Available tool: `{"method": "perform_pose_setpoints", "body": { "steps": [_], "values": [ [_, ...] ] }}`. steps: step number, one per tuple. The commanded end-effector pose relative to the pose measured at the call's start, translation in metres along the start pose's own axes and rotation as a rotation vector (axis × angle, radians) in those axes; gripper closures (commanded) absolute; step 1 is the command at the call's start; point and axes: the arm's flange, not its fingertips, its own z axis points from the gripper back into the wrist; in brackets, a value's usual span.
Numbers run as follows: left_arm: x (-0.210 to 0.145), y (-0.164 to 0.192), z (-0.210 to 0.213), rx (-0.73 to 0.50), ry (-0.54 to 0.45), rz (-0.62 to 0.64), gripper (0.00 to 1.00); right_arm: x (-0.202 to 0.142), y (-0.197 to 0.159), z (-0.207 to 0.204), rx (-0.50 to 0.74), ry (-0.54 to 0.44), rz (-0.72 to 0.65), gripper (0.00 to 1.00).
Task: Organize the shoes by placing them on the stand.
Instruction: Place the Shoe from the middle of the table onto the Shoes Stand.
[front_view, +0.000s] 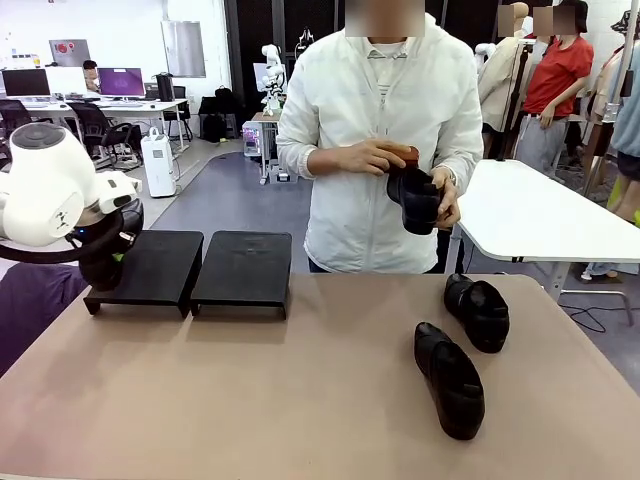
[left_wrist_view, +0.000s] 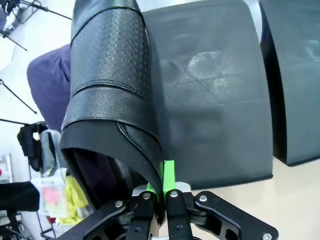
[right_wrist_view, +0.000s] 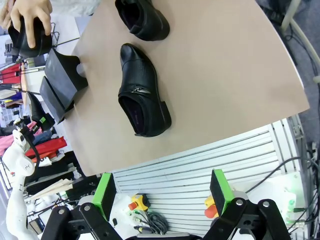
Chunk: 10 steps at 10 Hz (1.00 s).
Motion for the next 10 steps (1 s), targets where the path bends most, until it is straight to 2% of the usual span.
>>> {"method": "perform_pose_setpoints", "body": {
  "steps": [1, 5, 6, 7, 10],
  "values": [
    [0.011, -0.008, -0.013, 0.011, -0.032, 0.018, 1.00, 0.000, -0.002, 0.003, -0.009, 0.001, 0.024, 0.00],
    [0.019, -0.015, -0.025, 0.017, -0.012, 0.000, 1.00, 0.000, -0.002, 0.003, -0.009, 0.001, 0.024, 0.00],
    [0.019, -0.017, -0.026, 0.028, -0.011, 0.005, 0.47, 0.000, -0.002, 0.003, -0.009, 0.001, 0.024, 0.00],
    [0.019, -0.018, -0.025, 0.042, -0.008, 0.002, 0.00, 0.000, -0.002, 0.003, -0.009, 0.001, 0.024, 0.00],
    [0.017, -0.017, -0.015, 0.064, -0.026, 0.002, 0.00, 0.000, -0.002, 0.003, -0.009, 0.001, 0.024, 0.00]
  ]
}}
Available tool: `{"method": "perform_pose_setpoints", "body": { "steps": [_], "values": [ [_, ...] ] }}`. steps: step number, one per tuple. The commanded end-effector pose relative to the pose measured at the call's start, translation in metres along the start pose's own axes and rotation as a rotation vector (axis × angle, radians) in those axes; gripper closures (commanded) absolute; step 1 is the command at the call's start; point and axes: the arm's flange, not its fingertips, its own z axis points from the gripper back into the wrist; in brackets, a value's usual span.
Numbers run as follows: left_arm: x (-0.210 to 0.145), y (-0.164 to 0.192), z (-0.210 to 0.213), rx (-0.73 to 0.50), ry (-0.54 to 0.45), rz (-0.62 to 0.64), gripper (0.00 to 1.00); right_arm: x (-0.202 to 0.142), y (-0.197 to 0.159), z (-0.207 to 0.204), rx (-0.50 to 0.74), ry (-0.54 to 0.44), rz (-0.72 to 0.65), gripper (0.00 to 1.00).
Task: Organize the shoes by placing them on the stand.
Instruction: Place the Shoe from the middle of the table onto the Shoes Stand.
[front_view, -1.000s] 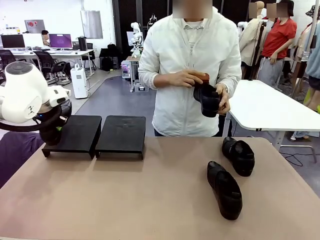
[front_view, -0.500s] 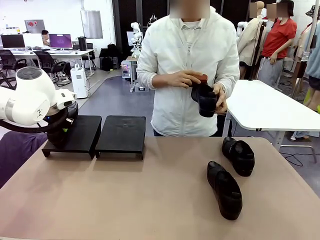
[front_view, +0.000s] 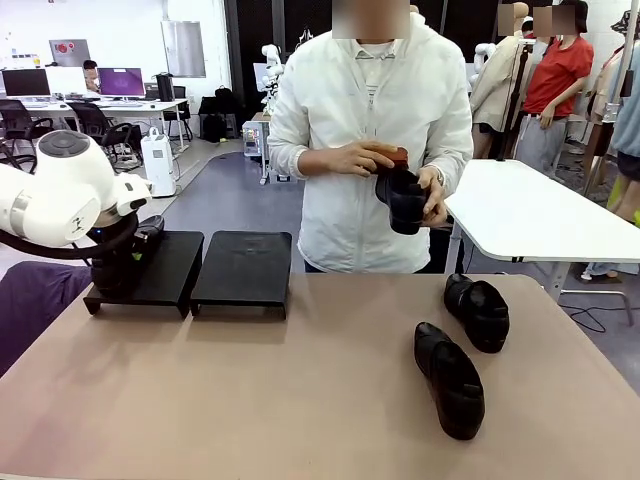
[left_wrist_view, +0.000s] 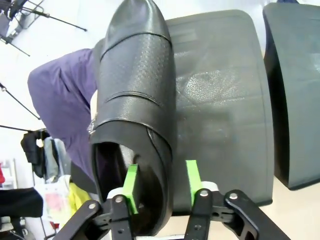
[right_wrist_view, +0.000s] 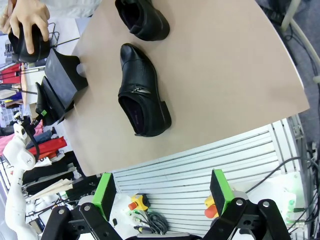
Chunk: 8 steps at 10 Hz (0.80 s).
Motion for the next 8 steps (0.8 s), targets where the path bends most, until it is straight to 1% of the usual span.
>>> {"method": "perform_pose_setpoints", "body": {
  "steps": [1, 2, 3, 4, 6, 7, 8],
  "values": [
    [-0.004, -0.002, 0.019, 0.021, -0.024, 0.012, 0.00, 0.000, -0.002, 0.003, -0.008, 0.001, 0.024, 0.00],
    [-0.011, -0.001, 0.040, 0.006, -0.017, 0.014, 0.00, 0.000, -0.002, 0.003, -0.008, 0.001, 0.024, 0.00],
    [-0.023, 0.001, 0.072, -0.014, 0.051, 0.014, 0.00, 0.000, -0.002, 0.003, -0.008, 0.001, 0.024, 0.00],
    [-0.036, 0.003, 0.104, -0.063, 0.113, 0.033, 0.00, 0.000, -0.002, 0.003, -0.008, 0.001, 0.024, 0.00],
    [-0.067, 0.020, 0.166, -0.237, 0.086, 0.041, 0.00, 0.000, -0.002, 0.003, -0.008, 0.001, 0.024, 0.00],
    [-0.087, 0.032, 0.197, -0.417, 0.093, -0.010, 0.00, 0.000, -0.002, 0.003, -0.008, 0.001, 0.024, 0.00],
    [-0.102, 0.046, 0.218, -0.576, 0.089, -0.036, 0.00, 0.000, -0.002, 0.003, -0.008, 0.001, 0.024, 0.00]
  ]
}}
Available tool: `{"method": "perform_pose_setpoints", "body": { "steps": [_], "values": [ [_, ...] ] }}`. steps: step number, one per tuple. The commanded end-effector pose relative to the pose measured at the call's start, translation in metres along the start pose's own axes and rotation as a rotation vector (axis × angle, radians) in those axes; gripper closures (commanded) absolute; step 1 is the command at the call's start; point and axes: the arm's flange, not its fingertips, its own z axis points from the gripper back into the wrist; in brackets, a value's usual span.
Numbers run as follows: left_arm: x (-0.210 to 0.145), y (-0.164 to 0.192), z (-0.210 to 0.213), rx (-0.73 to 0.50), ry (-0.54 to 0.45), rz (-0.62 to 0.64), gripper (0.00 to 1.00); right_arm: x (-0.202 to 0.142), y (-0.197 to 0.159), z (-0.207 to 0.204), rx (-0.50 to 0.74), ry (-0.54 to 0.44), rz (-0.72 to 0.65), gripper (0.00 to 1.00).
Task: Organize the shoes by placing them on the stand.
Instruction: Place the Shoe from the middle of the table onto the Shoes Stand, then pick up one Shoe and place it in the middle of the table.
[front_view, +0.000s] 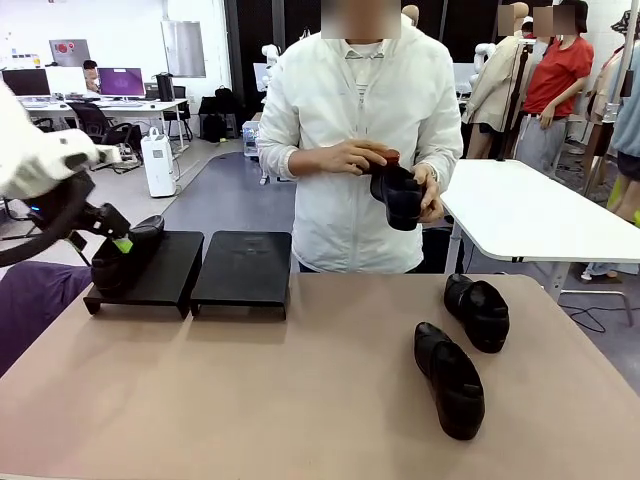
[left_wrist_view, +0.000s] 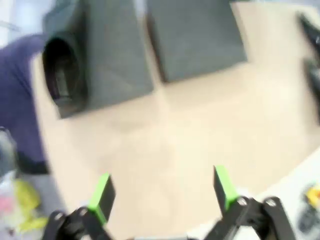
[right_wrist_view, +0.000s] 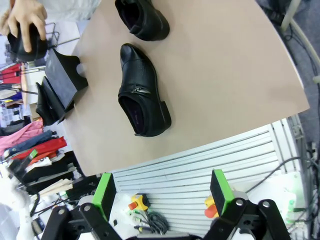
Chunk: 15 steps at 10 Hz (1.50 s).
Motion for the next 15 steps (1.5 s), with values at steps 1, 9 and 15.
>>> {"method": "perform_pose_setpoints", "body": {
  "steps": [1, 9, 15],
  "values": [
    [-0.030, 0.034, 0.049, -0.201, 0.086, 0.007, 0.00, 0.000, -0.002, 0.003, -0.008, 0.000, 0.024, 0.00],
    [-0.075, 0.109, 0.076, -0.749, 0.209, 0.413, 0.00, 0.000, -0.002, 0.003, -0.008, 0.000, 0.024, 0.00],
    [-0.075, 0.109, 0.076, -0.749, 0.209, 0.413, 0.00, 0.000, -0.002, 0.003, -0.008, 0.000, 0.024, 0.00]
  ]
}}
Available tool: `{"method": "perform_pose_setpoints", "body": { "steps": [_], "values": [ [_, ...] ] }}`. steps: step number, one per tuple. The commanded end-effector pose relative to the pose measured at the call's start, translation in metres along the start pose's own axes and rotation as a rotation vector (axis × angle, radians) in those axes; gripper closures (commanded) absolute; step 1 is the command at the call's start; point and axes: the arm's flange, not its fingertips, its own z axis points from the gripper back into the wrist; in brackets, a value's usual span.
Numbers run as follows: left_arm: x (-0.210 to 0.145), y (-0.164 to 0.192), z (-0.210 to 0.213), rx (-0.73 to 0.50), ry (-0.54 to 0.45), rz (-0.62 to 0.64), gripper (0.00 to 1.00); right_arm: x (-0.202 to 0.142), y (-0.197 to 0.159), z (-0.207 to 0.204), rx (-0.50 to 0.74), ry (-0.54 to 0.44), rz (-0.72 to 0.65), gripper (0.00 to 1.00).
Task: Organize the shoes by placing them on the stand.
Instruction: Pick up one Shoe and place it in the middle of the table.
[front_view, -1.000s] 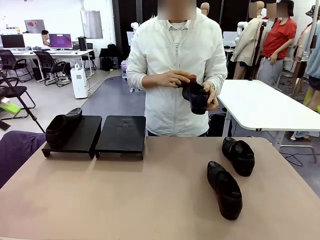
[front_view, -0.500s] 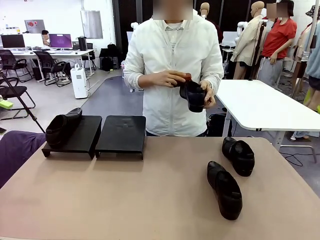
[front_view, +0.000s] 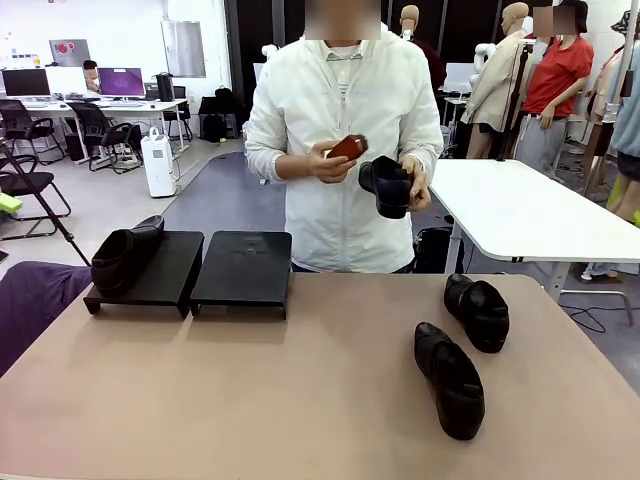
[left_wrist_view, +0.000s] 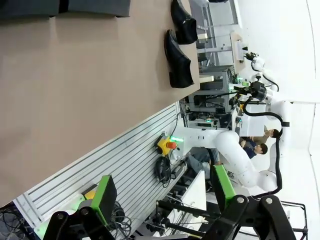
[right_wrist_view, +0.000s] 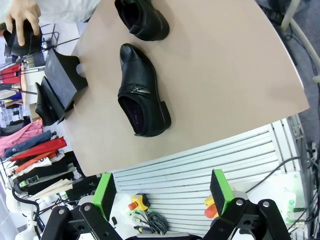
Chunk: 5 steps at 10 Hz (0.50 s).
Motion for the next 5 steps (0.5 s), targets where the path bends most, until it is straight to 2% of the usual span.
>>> {"method": "perform_pose_setpoints", "body": {
  "steps": [1, 5],
  "values": [
    [-0.0032, 0.0027, -0.0006, 0.004, 0.015, -0.016, 0.00, 0.0002, -0.0020, 0.0033, -0.008, 0.000, 0.025, 0.00],
    [-0.0032, 0.0027, -0.0006, 0.004, 0.015, -0.016, 0.00, 0.0002, -0.0020, 0.0033, -0.008, 0.000, 0.025, 0.00]
  ]
}}
